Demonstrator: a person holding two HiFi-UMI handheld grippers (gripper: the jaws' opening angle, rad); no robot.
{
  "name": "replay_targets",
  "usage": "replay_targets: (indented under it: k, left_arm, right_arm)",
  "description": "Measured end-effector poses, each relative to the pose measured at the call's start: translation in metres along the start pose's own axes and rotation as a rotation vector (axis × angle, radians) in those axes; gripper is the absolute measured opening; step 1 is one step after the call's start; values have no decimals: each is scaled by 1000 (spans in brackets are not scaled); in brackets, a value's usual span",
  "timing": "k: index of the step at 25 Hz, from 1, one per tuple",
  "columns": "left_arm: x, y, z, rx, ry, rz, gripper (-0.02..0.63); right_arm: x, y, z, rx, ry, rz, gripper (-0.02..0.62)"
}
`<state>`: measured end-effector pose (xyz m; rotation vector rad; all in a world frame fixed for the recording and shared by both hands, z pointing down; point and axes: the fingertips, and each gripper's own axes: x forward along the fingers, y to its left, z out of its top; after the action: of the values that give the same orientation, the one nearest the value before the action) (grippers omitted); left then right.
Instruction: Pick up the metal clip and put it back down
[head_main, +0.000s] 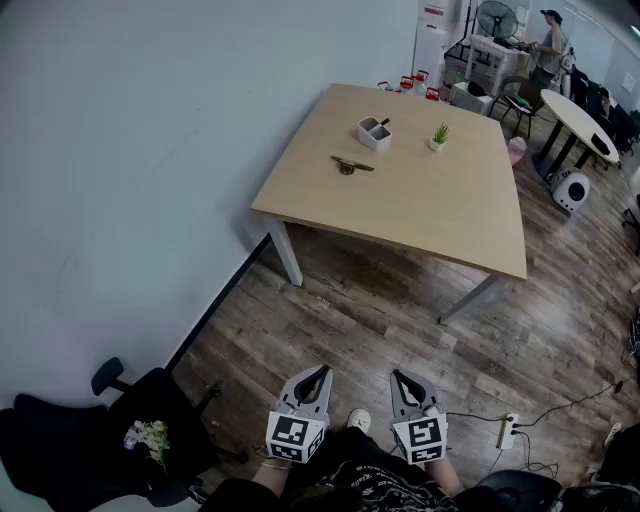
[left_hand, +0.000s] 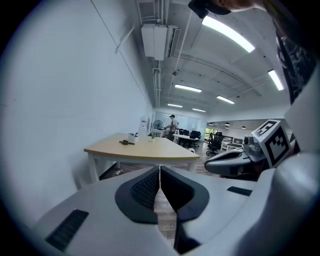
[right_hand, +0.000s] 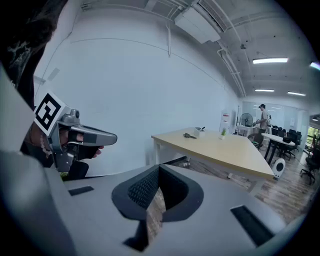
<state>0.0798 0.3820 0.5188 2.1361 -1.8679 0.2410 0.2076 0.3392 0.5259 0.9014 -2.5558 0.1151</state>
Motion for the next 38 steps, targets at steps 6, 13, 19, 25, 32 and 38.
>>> replay_targets:
  k: [6,13,19,25,32,38]
  left_arm:
    - [-13,9,2,10,-19,-5,9]
    - [-19,14,1,10,-15,-7,8]
    - [-17,17,-9,-39,32,-79,129]
    - [-22,36,-3,-42,0,-75,242]
    - [-32,47,-10,-30,43,-234,242]
    - [-32,79,-11,-36,34,-202,242]
  right_arm:
    - [1,1,2,8,-4,-28,14]
    - [7,8,6,15,-17,-20,14]
    - [13,14,11,60,-27,17,194]
    - [17,23,9,69,-3,28,302]
    - [32,41,15,77,1,-28,304]
    - [51,65,19,63,-8,-1,302]
